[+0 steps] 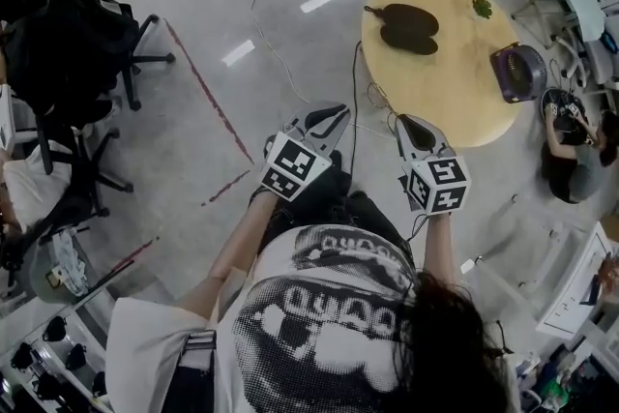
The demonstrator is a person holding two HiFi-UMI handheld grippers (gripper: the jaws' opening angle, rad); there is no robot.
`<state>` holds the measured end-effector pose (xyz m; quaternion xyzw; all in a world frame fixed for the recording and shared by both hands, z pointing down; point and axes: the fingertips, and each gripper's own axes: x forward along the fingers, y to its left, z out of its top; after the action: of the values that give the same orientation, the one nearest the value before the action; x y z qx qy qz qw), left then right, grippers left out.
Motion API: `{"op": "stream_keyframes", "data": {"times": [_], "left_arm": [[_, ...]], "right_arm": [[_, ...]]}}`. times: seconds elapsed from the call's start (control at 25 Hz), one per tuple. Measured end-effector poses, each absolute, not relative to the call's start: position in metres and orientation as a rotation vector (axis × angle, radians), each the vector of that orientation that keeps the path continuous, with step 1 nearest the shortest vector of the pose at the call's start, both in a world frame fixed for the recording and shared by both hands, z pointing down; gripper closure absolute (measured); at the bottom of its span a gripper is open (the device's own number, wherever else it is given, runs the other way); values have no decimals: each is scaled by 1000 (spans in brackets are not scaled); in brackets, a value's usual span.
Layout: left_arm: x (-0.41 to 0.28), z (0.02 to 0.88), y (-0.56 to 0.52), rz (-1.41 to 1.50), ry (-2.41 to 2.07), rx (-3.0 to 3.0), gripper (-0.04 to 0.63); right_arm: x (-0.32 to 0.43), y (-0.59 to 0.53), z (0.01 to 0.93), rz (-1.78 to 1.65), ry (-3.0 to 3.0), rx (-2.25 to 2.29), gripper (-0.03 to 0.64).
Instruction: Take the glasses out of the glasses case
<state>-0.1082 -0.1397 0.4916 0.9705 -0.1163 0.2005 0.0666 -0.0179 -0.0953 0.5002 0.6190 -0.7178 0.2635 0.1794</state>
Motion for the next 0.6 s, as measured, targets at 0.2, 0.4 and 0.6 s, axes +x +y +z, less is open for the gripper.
{"op": "stream_keyframes", "data": {"times": [0.2, 0.4, 0.6], "left_arm": [[-100, 487, -111, 610, -319, 2943, 563], [-93, 478, -73, 614, -288, 2965, 563], [-90, 472, -30, 636, -256, 2982, 563]], "right_arm": [[-12, -64, 491, 748, -2036, 1789, 604], [-9, -26, 488, 766, -2035, 1831, 604], [-10, 17, 487, 799, -2047, 1873, 604]]}}
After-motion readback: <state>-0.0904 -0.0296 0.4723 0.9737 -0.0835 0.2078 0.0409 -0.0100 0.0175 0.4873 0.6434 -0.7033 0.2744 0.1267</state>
